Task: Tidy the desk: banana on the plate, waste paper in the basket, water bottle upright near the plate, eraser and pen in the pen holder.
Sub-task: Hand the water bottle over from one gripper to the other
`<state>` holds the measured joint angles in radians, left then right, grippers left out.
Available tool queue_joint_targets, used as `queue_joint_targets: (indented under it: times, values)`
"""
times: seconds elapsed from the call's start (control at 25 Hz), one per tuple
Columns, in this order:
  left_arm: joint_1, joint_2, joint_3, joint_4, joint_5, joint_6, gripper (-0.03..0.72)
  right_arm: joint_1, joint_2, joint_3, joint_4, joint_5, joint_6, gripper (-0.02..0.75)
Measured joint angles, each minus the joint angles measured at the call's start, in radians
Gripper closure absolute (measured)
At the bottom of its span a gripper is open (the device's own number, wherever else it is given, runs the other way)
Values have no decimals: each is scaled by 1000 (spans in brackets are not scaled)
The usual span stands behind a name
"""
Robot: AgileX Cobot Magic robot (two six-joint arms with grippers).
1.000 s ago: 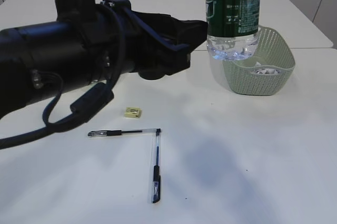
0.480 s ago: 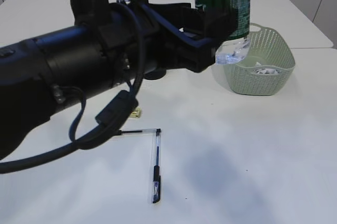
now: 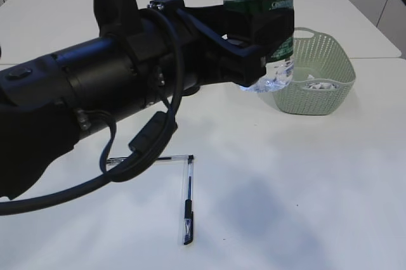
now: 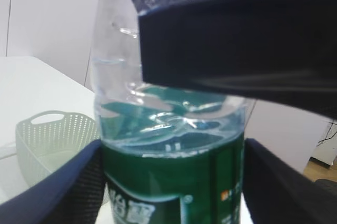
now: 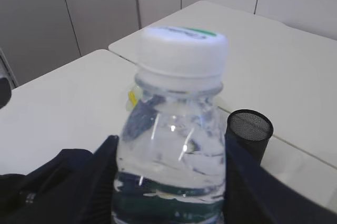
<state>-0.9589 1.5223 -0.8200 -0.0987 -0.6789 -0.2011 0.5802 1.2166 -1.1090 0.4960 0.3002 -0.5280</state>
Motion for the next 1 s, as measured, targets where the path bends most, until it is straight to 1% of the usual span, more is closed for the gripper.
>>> queue_joint_targets:
  times: [0.16,0.44,0.56,0.8,1.0]
  values:
    - [0,0,0,0,0,-2,133,0,0,0,99,20,-114,364]
    - [-2,0,0,6,-5,-2,134,2,0,0,398,87,-408,364]
    - [-2,0,0,6,-7,-2,134,2,0,0,484,87,-507,364]
    - [-2,0,0,6,-7,-2,148,2,0,0,512,87,-554,364]
    - [-2,0,0,6,-9,-2,210,2,0,0,514,87,-557,364]
